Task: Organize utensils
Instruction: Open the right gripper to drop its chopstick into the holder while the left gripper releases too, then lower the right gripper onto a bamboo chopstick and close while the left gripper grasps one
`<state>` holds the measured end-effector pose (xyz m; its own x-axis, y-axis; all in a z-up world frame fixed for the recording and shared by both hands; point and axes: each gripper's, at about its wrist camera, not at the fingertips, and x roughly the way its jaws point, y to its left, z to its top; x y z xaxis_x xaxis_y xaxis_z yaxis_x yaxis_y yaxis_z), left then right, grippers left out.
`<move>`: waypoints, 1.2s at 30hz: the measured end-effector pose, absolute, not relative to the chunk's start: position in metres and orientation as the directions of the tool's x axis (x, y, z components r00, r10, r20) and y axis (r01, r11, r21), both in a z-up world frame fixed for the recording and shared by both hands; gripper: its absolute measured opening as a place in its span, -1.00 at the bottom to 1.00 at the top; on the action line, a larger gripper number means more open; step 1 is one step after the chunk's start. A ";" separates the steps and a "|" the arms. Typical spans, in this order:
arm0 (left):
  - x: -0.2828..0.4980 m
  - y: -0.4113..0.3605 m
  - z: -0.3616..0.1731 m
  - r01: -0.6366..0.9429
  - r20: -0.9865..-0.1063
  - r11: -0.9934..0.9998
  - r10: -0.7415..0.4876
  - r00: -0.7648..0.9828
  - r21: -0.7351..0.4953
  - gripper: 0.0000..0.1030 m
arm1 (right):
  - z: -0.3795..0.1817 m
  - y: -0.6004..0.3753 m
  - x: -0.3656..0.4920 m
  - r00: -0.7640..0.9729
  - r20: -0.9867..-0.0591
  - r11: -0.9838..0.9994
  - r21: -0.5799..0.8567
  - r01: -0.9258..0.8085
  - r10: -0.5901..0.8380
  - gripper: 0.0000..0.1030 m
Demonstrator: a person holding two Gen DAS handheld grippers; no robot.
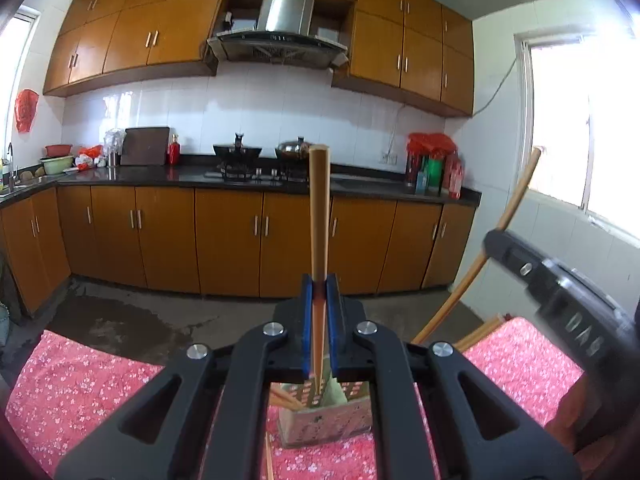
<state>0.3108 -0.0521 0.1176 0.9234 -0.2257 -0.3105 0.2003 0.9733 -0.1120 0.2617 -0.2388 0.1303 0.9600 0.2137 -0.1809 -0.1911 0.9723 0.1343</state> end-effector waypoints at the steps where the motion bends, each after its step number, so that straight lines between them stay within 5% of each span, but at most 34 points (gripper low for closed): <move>1: 0.312 -0.051 0.115 0.199 -0.321 0.973 -0.227 0.919 -0.118 -0.83 | 0.127 -0.238 0.264 0.957 -0.198 0.973 0.129 -0.189 0.212 -0.85; 5: 0.306 -0.040 0.116 0.183 -0.323 0.973 -0.219 0.921 -0.140 -0.57 | 0.126 -0.244 0.258 0.953 -0.225 0.975 0.133 -0.176 0.202 -0.75; 7: 0.299 -0.033 0.122 0.183 -0.313 0.971 -0.224 0.923 -0.154 -0.50 | 0.134 -0.250 0.247 0.960 -0.205 0.978 0.129 -0.166 0.190 -0.51; 13: 0.253 -0.002 0.134 0.167 -0.292 0.971 -0.212 0.933 -0.171 -0.31 | 0.137 -0.280 0.207 0.963 -0.214 0.978 0.165 -0.129 0.164 -0.48; 16: 0.224 0.019 0.114 0.122 -0.332 0.980 -0.169 0.928 -0.158 -0.20 | 0.106 -0.297 0.188 0.941 -0.306 0.979 0.183 -0.087 0.140 -0.48; 21: 0.211 0.042 0.039 0.018 -0.515 0.995 -0.064 0.855 -0.094 -0.19 | -0.004 -0.299 0.195 0.764 -0.623 0.979 0.198 -0.050 0.165 -0.57; 24: 0.210 0.051 -0.010 -0.009 -0.630 0.992 -0.075 0.773 -0.130 -0.20 | -0.058 -0.288 0.198 0.643 -0.727 0.964 0.257 -0.071 0.241 -0.67; 36: 0.211 0.039 -0.078 0.013 -0.737 0.981 -0.153 0.659 -0.192 -0.36 | -0.100 -0.267 0.204 0.594 -0.793 0.988 0.150 -0.023 0.134 -0.85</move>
<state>0.2108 0.0388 -0.0783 0.6590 -0.1525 -0.7366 0.0126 0.9813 -0.1919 0.2037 -0.2667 -0.0997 0.5938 0.1343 -0.7933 -0.0231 0.9884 0.1500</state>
